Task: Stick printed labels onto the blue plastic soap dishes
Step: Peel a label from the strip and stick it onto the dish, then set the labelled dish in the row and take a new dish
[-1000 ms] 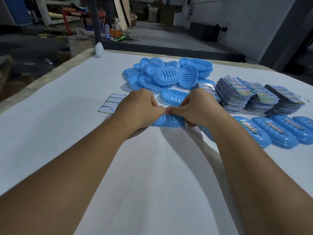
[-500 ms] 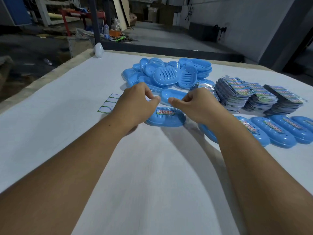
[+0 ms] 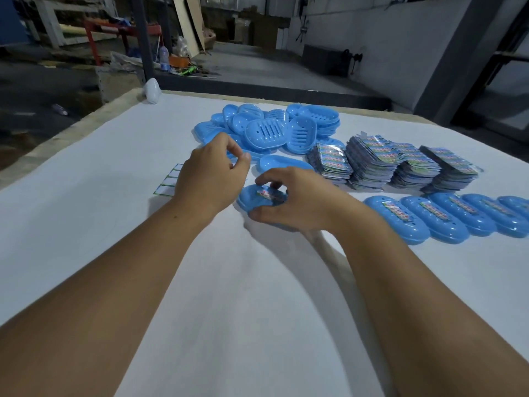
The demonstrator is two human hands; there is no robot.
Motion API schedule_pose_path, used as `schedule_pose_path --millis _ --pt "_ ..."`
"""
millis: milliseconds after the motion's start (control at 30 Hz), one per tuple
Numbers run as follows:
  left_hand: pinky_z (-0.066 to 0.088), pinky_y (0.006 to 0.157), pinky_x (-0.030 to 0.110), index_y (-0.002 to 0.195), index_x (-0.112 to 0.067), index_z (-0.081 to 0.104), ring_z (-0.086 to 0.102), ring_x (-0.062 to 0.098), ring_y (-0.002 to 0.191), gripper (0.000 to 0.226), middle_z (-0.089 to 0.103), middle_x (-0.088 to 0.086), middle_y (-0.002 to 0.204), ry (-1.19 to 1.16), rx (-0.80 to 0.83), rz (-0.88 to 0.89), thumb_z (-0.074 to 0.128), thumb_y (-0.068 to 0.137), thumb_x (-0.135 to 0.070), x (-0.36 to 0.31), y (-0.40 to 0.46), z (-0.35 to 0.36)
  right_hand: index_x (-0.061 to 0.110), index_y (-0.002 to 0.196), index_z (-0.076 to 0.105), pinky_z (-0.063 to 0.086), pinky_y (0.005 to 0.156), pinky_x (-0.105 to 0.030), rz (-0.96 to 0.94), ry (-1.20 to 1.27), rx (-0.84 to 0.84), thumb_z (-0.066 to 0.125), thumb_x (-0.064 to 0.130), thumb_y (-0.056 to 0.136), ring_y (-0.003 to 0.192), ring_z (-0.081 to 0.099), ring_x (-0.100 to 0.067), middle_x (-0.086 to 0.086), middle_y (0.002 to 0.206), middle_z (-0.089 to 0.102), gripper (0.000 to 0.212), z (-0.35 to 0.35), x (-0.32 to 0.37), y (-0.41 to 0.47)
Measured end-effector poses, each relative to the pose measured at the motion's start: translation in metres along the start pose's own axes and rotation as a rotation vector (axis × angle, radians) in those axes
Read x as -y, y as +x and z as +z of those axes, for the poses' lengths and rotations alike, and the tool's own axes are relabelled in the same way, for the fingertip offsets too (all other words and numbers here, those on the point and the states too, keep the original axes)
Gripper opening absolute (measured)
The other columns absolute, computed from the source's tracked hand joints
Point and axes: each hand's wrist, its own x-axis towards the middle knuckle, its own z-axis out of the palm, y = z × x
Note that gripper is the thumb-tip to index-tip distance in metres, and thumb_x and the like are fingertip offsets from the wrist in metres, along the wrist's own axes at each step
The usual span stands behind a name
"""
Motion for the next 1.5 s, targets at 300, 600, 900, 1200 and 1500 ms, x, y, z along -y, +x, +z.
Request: schedule_pose_path --millis 300,600,900,1200,1500 --pt "0.051 0.075 0.04 0.105 -0.025 0.055 0.063 0.026 0.082 0.02 0.067 0.002 0.08 -0.032 0.023 -0.004 0.062 0.093 -0.039 -0.002 -0.004 0.0 0.029 0.126 0.06 0.04 0.099 -0.045 0.257 -0.292 -0.155 0.053 0.074 0.078 0.118 0.048 -0.036 -0.005 0.126 0.057 0.066 0.007 0.01 -0.036" --pt "0.047 0.069 0.035 0.105 -0.027 0.056 0.062 0.023 0.077 0.019 0.066 0.001 0.08 -0.022 0.026 -0.014 0.064 0.093 -0.04 -0.006 -0.006 0.002 0.023 0.122 0.059 0.035 0.097 -0.047 0.424 -0.23 -0.244 0.055 0.067 0.081 0.123 0.042 -0.036 -0.007 0.128 0.053 0.061 0.006 0.004 -0.053" --pt "0.043 0.067 0.033 0.103 -0.027 0.056 0.061 0.02 0.075 0.017 0.065 -0.001 0.078 -0.034 0.054 -0.007 0.063 0.094 -0.039 -0.005 -0.007 0.003 0.029 0.127 0.061 0.032 0.098 -0.048 0.518 -0.178 -0.248 0.058 0.065 0.081 0.126 0.041 -0.035 -0.004 0.132 0.053 0.058 -0.001 -0.012 -0.057" --pt "0.043 0.068 0.033 0.101 -0.026 0.059 0.061 0.021 0.078 0.015 0.065 -0.001 0.077 -0.022 0.084 0.013 0.063 0.094 -0.039 -0.002 -0.006 0.001 0.035 0.131 0.059 0.03 0.104 -0.048 0.617 -0.1 -0.281 0.063 0.059 0.08 0.13 0.04 -0.035 -0.004 0.135 0.054 0.057 -0.013 -0.038 -0.062" --pt "0.047 0.068 0.032 0.098 -0.027 0.06 0.063 0.019 0.076 0.013 0.067 -0.002 0.075 -0.017 0.113 0.0 0.062 0.093 -0.039 -0.002 -0.006 0.001 0.036 0.126 0.061 0.035 0.103 -0.047 0.568 -0.084 -0.32 0.069 0.058 0.078 0.13 0.039 -0.034 -0.002 0.135 0.054 0.054 -0.02 -0.042 -0.054"
